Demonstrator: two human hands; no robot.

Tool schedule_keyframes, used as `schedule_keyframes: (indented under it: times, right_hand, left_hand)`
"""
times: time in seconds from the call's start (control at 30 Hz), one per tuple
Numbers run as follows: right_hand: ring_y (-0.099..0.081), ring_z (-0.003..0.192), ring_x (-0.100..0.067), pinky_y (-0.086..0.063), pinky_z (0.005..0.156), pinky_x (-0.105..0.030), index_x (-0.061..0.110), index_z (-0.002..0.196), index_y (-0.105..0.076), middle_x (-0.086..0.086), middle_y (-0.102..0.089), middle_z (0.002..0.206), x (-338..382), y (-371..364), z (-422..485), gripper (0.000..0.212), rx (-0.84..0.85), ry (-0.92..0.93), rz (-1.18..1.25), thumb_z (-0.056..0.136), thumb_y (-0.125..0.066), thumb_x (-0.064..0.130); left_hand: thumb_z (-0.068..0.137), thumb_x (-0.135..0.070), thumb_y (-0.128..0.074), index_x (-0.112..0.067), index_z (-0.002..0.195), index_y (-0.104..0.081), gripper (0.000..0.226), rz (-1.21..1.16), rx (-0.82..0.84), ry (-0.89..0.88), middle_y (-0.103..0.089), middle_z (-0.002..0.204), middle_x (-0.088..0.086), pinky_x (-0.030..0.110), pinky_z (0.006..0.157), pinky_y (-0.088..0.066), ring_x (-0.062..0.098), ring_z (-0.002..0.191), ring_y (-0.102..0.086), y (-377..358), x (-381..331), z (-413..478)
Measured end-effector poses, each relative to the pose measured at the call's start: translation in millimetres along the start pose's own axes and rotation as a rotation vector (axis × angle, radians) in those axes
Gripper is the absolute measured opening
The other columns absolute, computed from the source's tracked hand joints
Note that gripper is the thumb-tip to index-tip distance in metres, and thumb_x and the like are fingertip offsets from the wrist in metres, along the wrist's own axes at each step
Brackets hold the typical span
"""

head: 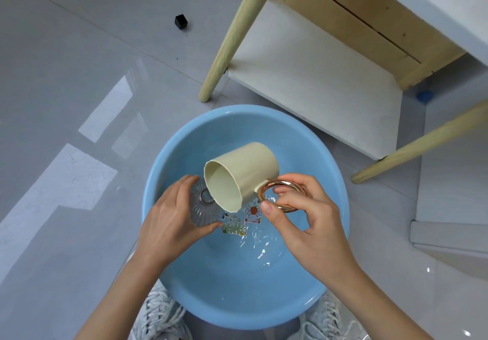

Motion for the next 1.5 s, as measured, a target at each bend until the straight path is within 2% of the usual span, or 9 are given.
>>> schedule_keyframes:
  times: [0.07, 0.2, 0.3, 0.5, 0.93, 1.13, 1.43, 1.5]
  right_hand:
    - [-0.062, 0.097, -0.009, -0.047, 0.080, -0.015, 0.038, 0.070, -0.062, 0.001, -0.057, 0.107, 2, 0, -1, 0.012, 0.005, 0.029, -0.031, 0.081, -0.065, 0.040]
    - [-0.061, 0.098, -0.010, -0.050, 0.082, -0.027, 0.021, 0.069, -0.068, 0.001, -0.055, 0.108, 2, -1, -2, 0.021, -0.016, 0.071, -0.085, 0.083, -0.066, 0.037]
    - [-0.060, 0.098, -0.009, -0.050, 0.084, -0.027, 0.018, 0.071, -0.069, 0.001, -0.054, 0.108, 4, -1, -2, 0.021, -0.013, 0.091, -0.095, 0.083, -0.066, 0.036]
    - [-0.059, 0.099, -0.013, -0.047, 0.085, -0.026, 0.011, 0.068, -0.067, -0.004, -0.053, 0.111, 5, -3, -3, 0.029, -0.001, 0.131, -0.143, 0.084, -0.065, 0.035]
    - [-0.057, 0.102, -0.017, -0.047, 0.087, -0.031, 0.008, 0.066, -0.064, -0.008, -0.050, 0.115, 7, -4, -4, 0.031, 0.016, 0.207, -0.198, 0.086, -0.066, 0.032]
    - [-0.058, 0.103, -0.016, -0.048, 0.088, -0.031, 0.009, 0.068, -0.065, -0.010, -0.050, 0.117, 9, -3, -6, 0.028, 0.026, 0.233, -0.218, 0.086, -0.067, 0.031]
    - [-0.057, 0.103, -0.021, -0.047, 0.089, -0.031, 0.007, 0.068, -0.064, -0.013, -0.050, 0.118, 14, -4, -6, 0.028, 0.032, 0.301, -0.270, 0.087, -0.067, 0.028]
    - [-0.057, 0.104, -0.022, -0.047, 0.089, -0.032, 0.007, 0.068, -0.064, -0.014, -0.050, 0.118, 15, -4, -6, 0.028, 0.037, 0.308, -0.284, 0.087, -0.067, 0.027]
  left_hand:
    - [0.046, -0.050, -0.088, -0.010, 0.121, -0.052, 0.092, -0.003, -0.004, -0.002, -0.062, 0.119, 0.001, 0.031, 0.072, -0.053, 0.017, 0.104, -0.052, 1, -1, 1]
    - [0.046, -0.048, -0.088, -0.010, 0.122, -0.052, 0.093, -0.006, -0.005, -0.004, -0.062, 0.119, 0.003, 0.032, 0.073, -0.053, 0.016, 0.104, -0.052, 1, -1, 1]
    - [0.046, -0.046, -0.090, -0.009, 0.122, -0.051, 0.093, -0.013, -0.009, -0.005, -0.062, 0.119, 0.004, 0.032, 0.072, -0.053, 0.013, 0.104, -0.045, 1, 0, 1]
    - [0.045, -0.045, -0.090, -0.011, 0.123, -0.049, 0.094, -0.039, -0.003, -0.002, -0.062, 0.119, 0.004, 0.034, 0.071, -0.053, 0.015, 0.103, -0.049, 0, 0, 1]
    - [0.044, -0.043, -0.091, -0.013, 0.123, -0.047, 0.095, -0.053, -0.006, -0.012, -0.062, 0.118, 0.002, 0.031, 0.070, -0.051, 0.013, 0.099, -0.048, 2, -2, 1]
    - [0.046, -0.044, -0.090, -0.014, 0.124, -0.047, 0.094, -0.033, 0.011, -0.009, -0.062, 0.114, 0.001, 0.031, 0.069, -0.051, 0.024, 0.088, -0.065, 1, -1, 1]
    - [0.041, -0.045, -0.091, -0.012, 0.122, -0.044, 0.098, -0.005, -0.019, -0.015, -0.065, 0.113, 0.007, 0.034, 0.065, -0.054, 0.023, 0.096, -0.058, 3, -3, 1]
    - [0.041, -0.044, -0.092, -0.012, 0.121, -0.044, 0.099, 0.002, -0.018, -0.016, -0.065, 0.111, 0.008, 0.034, 0.064, -0.054, 0.026, 0.094, -0.061, 3, -3, 1]
Point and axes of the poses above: each hand's wrist, its own z-axis towards the middle knuckle, its own y-axis out of the back of the hand, x = y × z, the point moved 4 cm from there along z, towards the middle knuckle
